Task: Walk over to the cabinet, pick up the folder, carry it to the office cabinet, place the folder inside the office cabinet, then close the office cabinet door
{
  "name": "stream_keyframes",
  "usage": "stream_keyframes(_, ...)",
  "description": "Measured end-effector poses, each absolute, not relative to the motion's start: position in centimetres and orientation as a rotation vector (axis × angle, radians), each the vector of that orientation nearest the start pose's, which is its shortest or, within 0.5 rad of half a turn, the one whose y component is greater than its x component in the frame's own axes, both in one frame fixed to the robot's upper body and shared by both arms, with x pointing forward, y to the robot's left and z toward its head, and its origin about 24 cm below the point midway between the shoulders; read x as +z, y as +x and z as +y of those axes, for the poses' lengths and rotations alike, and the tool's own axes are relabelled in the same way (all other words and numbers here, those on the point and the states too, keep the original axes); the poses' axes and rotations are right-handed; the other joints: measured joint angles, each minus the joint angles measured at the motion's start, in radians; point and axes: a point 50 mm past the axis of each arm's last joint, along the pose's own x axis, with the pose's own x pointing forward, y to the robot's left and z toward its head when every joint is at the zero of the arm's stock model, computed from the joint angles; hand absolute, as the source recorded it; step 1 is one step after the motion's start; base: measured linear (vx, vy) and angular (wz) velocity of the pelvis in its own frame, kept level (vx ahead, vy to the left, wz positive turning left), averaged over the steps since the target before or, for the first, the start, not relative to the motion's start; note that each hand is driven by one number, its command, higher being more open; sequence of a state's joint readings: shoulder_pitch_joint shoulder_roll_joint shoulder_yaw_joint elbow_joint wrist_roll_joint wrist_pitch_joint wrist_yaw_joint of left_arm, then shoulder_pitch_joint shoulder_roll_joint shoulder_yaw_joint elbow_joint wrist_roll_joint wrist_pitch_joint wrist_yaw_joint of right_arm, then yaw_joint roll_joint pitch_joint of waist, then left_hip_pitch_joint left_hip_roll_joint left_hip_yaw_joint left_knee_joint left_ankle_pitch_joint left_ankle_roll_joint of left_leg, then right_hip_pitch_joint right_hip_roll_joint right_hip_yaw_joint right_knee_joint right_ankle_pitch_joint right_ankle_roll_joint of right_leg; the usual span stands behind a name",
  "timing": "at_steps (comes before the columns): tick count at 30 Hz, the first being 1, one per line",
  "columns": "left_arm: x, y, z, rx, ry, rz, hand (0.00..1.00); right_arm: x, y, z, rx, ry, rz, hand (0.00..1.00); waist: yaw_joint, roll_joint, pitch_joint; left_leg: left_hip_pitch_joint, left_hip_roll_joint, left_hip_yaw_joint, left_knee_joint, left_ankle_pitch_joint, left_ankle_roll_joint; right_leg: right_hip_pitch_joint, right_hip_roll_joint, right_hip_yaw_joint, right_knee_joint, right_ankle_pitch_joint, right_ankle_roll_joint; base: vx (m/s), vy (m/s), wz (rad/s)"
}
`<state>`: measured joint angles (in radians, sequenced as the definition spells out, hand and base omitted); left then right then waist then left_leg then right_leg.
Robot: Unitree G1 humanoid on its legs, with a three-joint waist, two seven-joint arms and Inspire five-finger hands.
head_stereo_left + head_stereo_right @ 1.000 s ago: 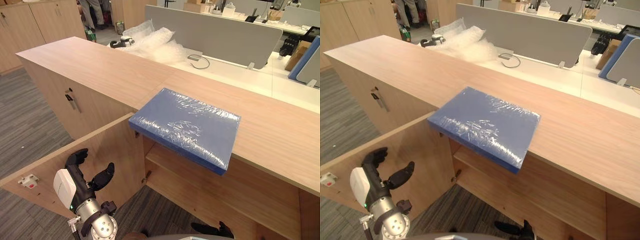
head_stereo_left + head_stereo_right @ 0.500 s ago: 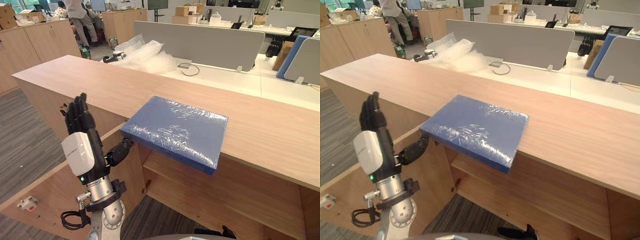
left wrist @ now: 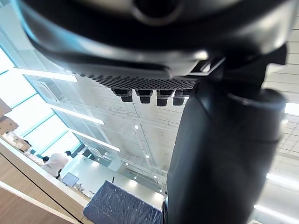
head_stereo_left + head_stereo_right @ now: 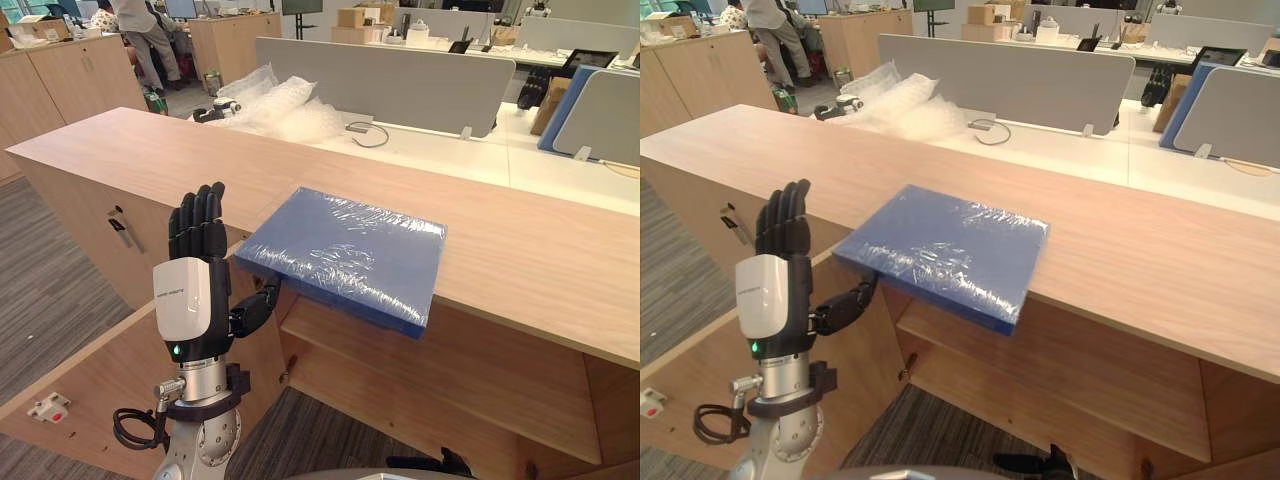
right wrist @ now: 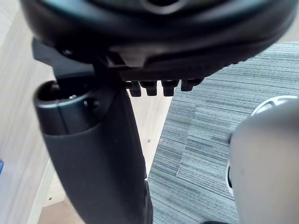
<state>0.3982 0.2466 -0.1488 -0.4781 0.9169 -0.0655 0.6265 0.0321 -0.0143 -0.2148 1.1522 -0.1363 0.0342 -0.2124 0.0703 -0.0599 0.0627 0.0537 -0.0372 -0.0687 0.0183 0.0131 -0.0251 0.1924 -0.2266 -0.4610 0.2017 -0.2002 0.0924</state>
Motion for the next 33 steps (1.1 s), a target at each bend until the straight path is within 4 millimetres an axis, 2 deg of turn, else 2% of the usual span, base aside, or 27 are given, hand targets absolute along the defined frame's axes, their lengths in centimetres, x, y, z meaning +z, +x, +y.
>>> stream_keyframes(11,9.5,16.1,16.9,0.308,1.094,-0.526,1.0,-16.7,8.4,-20.0,-0.299,-0.191,1.219,1.0,-0.005,-0.009,0.012,0.008,0.001,0.01,-0.009,0.002,0.003,-0.001,0.003,0.02,-0.009,0.001,-0.001,-0.01,-0.001,-0.02)
stream_keyframes(28,10.5,17.7,15.4,0.086,1.203,-0.701,1.0,-16.7,7.8,-20.9,-0.292,-0.22,1.232,1.0,-0.05,0.005,0.021,0.032,0.007,0.057,-0.031,0.0,0.001,-0.015,0.009,0.075,-0.009,0.006,-0.004,-0.01,-0.001,-0.09)
stream_keyframes(29,10.5,17.8,15.3,0.079,1.204,-0.703,0.0,-16.7,7.7,-20.9,-0.292,-0.219,1.235,1.0,-0.053,0.005,0.021,0.033,0.007,0.058,-0.031,0.0,0.001,-0.016,0.009,0.076,-0.009,0.007,-0.005,0.0,-0.007,-0.03)
stream_keyframes(33,9.7,18.4,15.3,0.031,1.224,-0.666,0.0,-16.8,7.3,-20.9,-0.291,-0.223,1.246,1.0,-0.066,0.006,0.021,0.035,0.012,0.064,-0.031,0.0,0.001,-0.019,0.013,0.088,-0.009,0.011,-0.011,-0.01,-0.012,-0.06)
